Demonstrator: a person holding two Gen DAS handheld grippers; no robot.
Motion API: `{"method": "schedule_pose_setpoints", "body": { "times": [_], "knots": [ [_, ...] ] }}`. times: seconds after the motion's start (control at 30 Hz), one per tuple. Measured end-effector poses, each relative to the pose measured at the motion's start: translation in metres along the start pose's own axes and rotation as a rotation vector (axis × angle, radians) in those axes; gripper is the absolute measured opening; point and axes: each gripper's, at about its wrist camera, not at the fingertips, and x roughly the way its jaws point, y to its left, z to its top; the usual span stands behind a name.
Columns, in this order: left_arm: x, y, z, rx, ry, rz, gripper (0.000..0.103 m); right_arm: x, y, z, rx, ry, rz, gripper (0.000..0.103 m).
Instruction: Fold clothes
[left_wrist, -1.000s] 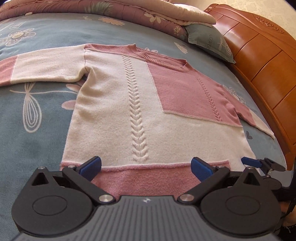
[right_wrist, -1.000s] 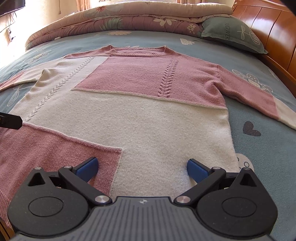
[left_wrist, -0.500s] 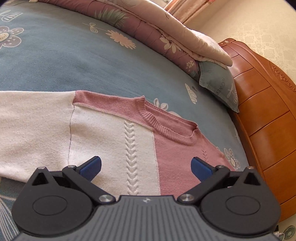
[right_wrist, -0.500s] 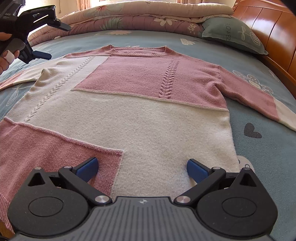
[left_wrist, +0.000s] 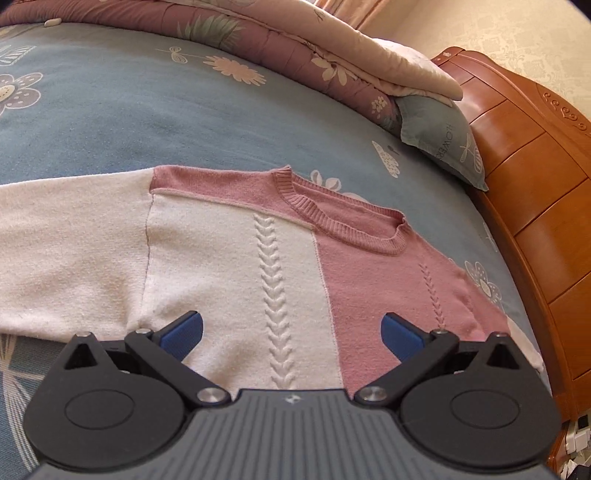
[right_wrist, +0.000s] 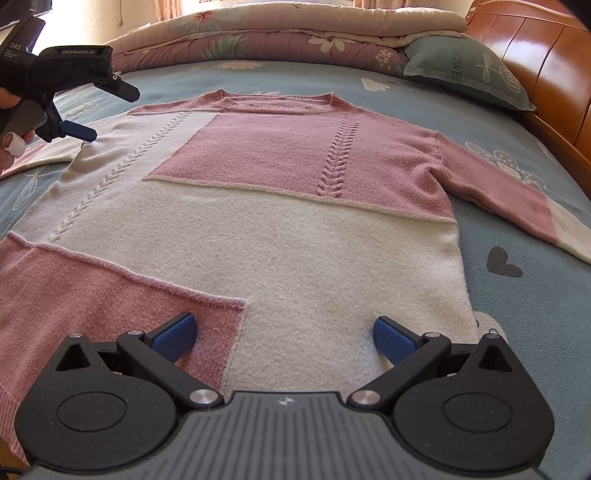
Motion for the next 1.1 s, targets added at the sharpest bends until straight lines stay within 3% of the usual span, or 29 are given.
{"method": "schedule_pose_setpoints", "body": {
  "times": [0.07,0.17,0.27,0.4,0.47,0.53,0.6,0.77,0.83,1.1],
  "knots": [
    [0.007,-0.003,-0.004,0.012,0.04,0.004,0.102,0.0,0.0,0.0,-0.001,0.0,0.0,0.103],
    [0.021,0.009,-0.012,0.004,0.064,0.143,0.102,0.0,0.0,0.0,-0.002,0.001,0.0,0.103],
    [0.015,0.017,-0.012,-0.062,0.054,0.096,0.102,-0.001,0.0,0.0,-0.005,0.001,-0.002,0.103],
    [0.003,0.007,-0.009,-0.039,0.032,0.037,0.102,-0.001,0.0,0.001,-0.007,0.002,-0.004,0.103],
    [0.005,0.006,-0.01,-0.033,0.035,0.044,0.102,-0.001,0.0,0.001,-0.006,0.001,-0.006,0.103],
    [0.013,0.011,-0.012,-0.041,0.058,0.13,0.102,-0.001,0.0,0.001,-0.004,0.001,-0.004,0.103],
    [0.011,0.017,-0.014,-0.052,0.053,0.112,0.102,-0.001,0.0,0.001,-0.003,0.002,-0.003,0.103],
    [-0.029,0.022,-0.007,-0.068,-0.046,0.06,0.102,-0.001,0.0,0.0,-0.001,0.002,-0.001,0.103],
    [-0.048,0.039,-0.003,-0.111,-0.091,0.064,0.102,-0.001,0.0,0.0,-0.001,0.001,-0.002,0.103],
    [-0.093,0.158,-0.034,-0.513,-0.25,0.089,0.102,-0.001,0.0,0.0,0.001,-0.003,-0.002,0.103]
  ]
}}
